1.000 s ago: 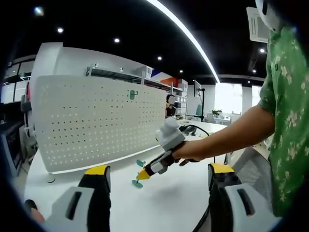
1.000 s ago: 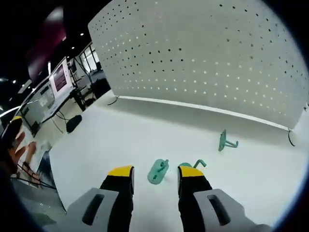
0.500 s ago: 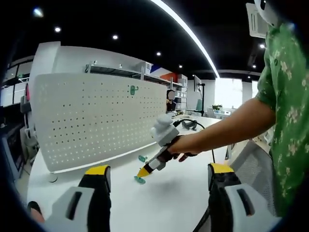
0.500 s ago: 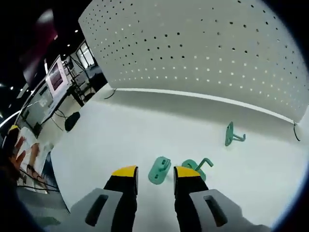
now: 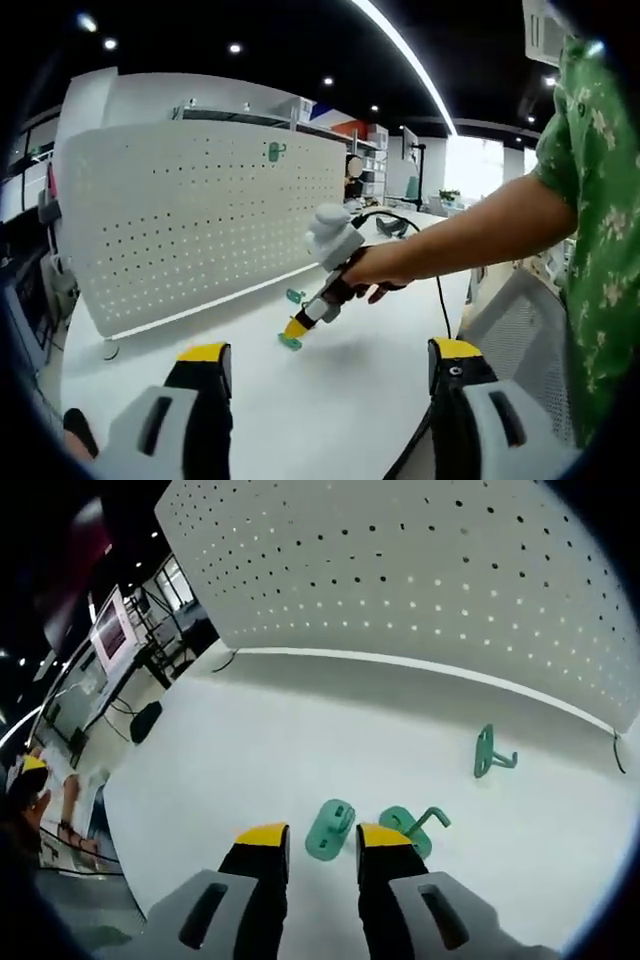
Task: Insert the hook assembly into the mounting plate slot until the hook locks in place.
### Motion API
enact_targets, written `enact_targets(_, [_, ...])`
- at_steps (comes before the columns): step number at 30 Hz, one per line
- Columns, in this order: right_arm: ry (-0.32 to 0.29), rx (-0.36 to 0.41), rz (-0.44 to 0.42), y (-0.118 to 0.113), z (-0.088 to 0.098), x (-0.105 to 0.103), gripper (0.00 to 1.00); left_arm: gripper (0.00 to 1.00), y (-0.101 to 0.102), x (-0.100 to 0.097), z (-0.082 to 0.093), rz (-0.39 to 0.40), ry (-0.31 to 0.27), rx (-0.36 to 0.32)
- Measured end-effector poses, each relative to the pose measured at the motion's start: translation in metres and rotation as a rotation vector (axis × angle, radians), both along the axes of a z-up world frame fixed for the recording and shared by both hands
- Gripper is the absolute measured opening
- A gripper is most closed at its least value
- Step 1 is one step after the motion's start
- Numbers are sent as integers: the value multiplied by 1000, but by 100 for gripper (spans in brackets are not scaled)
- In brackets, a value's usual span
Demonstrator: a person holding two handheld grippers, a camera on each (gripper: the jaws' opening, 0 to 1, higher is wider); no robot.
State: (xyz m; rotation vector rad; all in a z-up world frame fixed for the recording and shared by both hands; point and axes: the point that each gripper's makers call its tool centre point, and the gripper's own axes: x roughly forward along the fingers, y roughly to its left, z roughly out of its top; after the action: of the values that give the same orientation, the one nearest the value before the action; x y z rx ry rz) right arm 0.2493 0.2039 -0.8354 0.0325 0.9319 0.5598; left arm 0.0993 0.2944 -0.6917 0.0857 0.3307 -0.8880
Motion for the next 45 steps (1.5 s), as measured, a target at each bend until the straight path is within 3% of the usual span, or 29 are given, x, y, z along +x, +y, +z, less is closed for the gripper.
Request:
enact_targets(13, [51,1,-31,-3,-2,3,20,83,2,0,-8,-11,27,51])
enact_targets(45, [114,-17,-38,-1,-12,6,12,77,2,2,-11,-40,36,40])
